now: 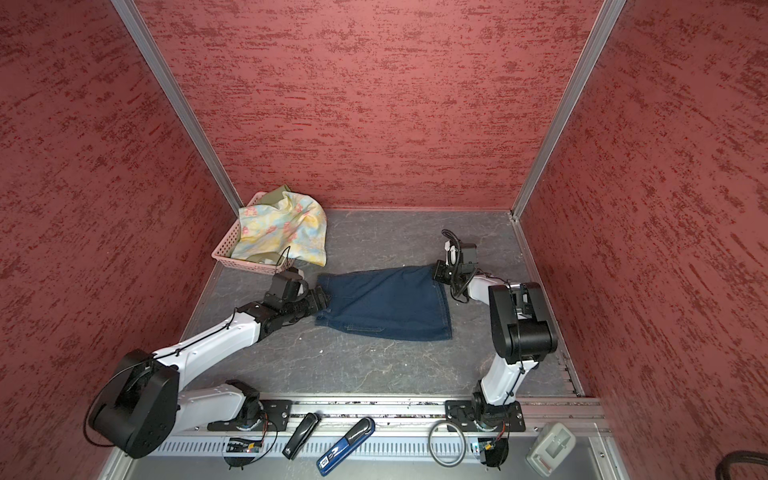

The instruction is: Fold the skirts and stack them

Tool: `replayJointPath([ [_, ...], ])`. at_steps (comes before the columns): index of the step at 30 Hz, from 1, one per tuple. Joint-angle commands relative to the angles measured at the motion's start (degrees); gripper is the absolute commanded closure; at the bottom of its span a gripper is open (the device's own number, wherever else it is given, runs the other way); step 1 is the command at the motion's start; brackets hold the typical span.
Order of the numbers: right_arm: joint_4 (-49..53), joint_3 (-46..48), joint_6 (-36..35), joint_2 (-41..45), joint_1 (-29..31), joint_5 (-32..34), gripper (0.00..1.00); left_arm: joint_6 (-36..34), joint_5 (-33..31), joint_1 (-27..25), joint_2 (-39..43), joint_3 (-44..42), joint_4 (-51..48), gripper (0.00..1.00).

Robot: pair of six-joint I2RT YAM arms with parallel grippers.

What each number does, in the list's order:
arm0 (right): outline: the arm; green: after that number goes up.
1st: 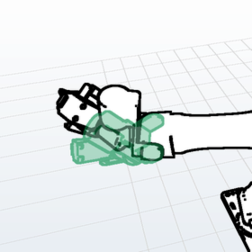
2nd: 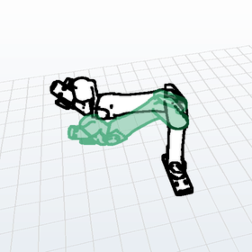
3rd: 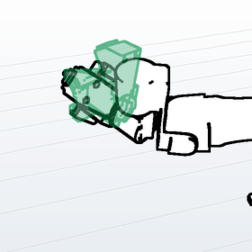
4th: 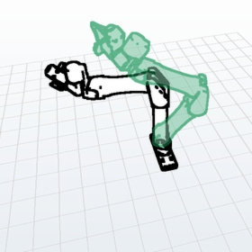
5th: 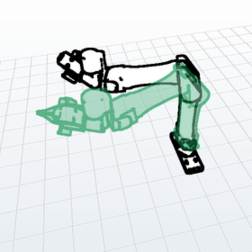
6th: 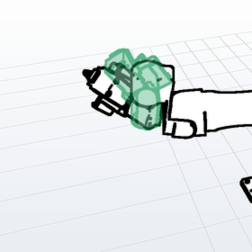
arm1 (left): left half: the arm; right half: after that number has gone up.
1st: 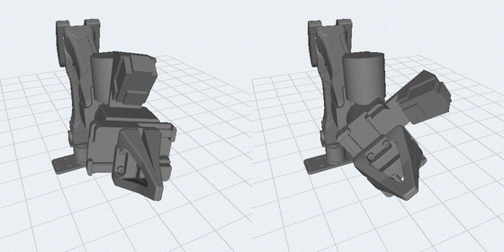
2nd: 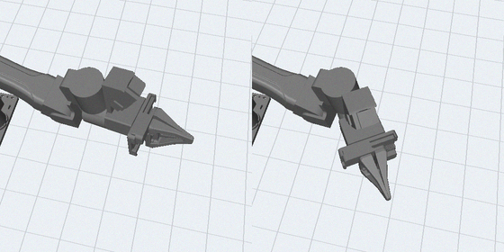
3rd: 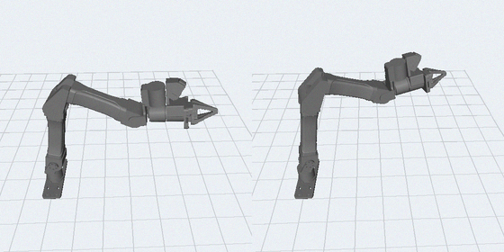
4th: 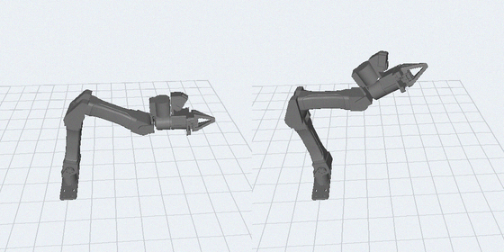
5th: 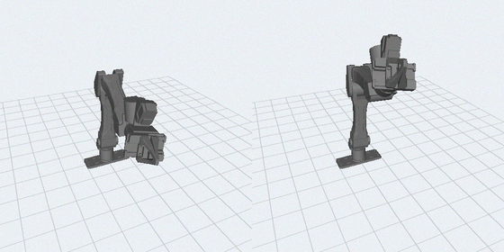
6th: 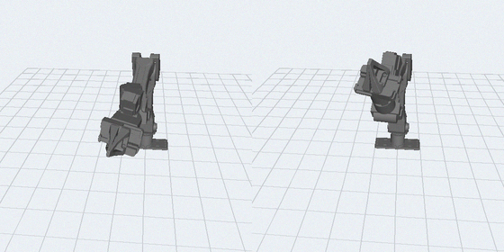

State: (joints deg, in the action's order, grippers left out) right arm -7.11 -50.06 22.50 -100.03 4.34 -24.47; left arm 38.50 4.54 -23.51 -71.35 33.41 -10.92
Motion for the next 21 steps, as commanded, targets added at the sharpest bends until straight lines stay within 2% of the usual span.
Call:
replayJointPath([
  [1,-3.88,0.48,-0.01,2.23,-0.22,-2.74,1.0,-2.19,2.63,0.55,0.07,-0.77,1.46,0.17],
  [8,3.36,-3.64,-1.83,3.37,-0.22,-2.35,1.0,-3.89,4.78,2.27,1.1,-2.07,0.74,0.37],
  [12,11.0,-6.32,-3.98,4.05,-0.34,1.96,1.0,-4.9,5.01,2.96,1.74,-3.0,0.18,0.48],
  [18,21.97,-7.86,-5.63,5.95,-0.3,10.0,1.0,-5.71,5.06,3.25,0.3,-3.05,0.28,0.49],
  [20,24.73,-7.99,-6.14,5.78,-0.39,14.48,1.0,-5.72,4.97,3.29,-0.47,-2.94,0.46,0.49],
  [21,25.17,-7.95,-6.39,5.39,-0.39,15.89,0.92,-5.63,5.04,3.29,-0.74,-2.99,0.68,0.49],
])
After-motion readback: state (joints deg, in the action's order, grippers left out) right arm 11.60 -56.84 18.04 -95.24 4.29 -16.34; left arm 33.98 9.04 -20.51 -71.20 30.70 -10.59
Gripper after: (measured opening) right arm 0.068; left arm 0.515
